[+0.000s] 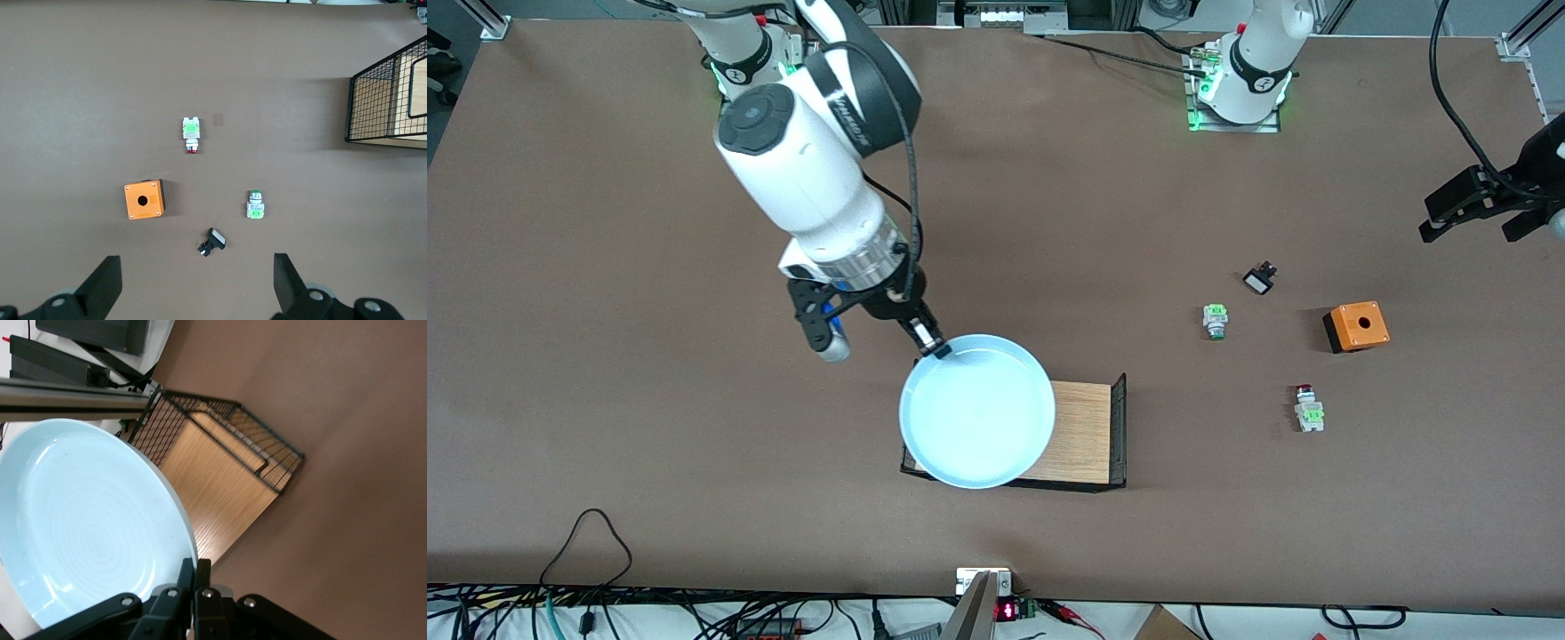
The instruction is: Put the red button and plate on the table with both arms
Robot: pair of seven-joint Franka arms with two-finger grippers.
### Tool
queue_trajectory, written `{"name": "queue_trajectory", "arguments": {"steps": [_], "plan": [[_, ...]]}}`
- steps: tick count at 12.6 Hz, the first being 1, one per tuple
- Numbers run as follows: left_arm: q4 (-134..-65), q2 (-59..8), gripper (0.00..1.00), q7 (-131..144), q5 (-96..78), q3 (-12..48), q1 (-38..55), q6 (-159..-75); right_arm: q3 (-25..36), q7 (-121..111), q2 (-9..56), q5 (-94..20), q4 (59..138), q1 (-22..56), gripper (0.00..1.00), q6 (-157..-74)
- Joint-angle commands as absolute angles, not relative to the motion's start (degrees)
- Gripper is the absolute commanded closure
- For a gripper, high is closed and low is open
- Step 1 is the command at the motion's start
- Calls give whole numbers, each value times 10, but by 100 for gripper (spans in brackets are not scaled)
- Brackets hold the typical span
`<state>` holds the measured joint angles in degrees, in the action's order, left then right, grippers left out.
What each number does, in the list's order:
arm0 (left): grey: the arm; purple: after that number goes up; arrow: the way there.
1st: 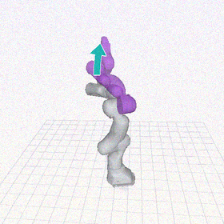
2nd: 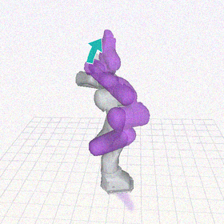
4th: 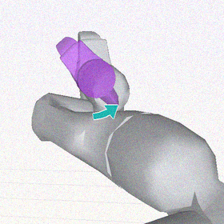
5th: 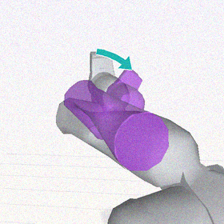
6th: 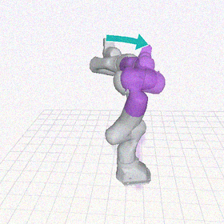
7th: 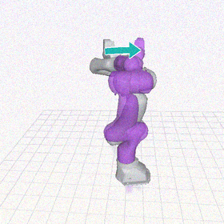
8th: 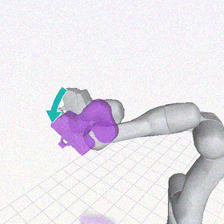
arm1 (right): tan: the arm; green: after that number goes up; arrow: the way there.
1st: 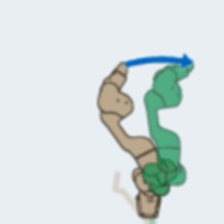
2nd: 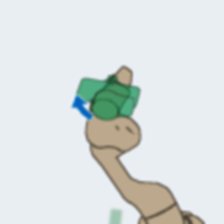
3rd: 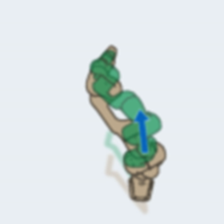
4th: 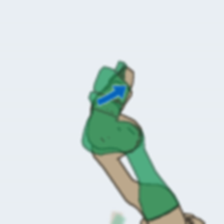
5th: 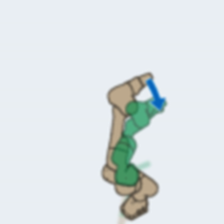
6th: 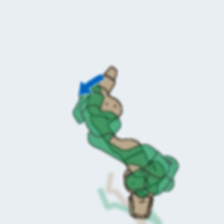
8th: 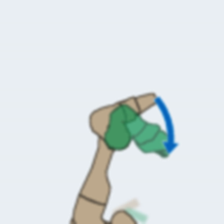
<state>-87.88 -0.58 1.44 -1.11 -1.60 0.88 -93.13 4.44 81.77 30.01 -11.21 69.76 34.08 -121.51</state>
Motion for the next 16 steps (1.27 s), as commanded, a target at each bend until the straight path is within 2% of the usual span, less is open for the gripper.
{"name": "queue_trajectory", "arguments": {"steps": [1,4,8,13,16], "plan": [[-886,6,0,20,0,-23,16,-921,34,697,224,-158,766,292,100,-1139],[-885,7,0,25,0,-22,19,-914,34,537,204,-166,773,226,100,-1012],[-885,5,0,43,2,-18,19,-914,34,332,170,-165,838,136,100,-944],[-885,5,0,50,-1,-16,15,-914,35,148,144,-143,926,36,100,-912],[-885,4,0,50,-1,-16,16,-916,35,85,136,-79,989,19,100,-928]]}}
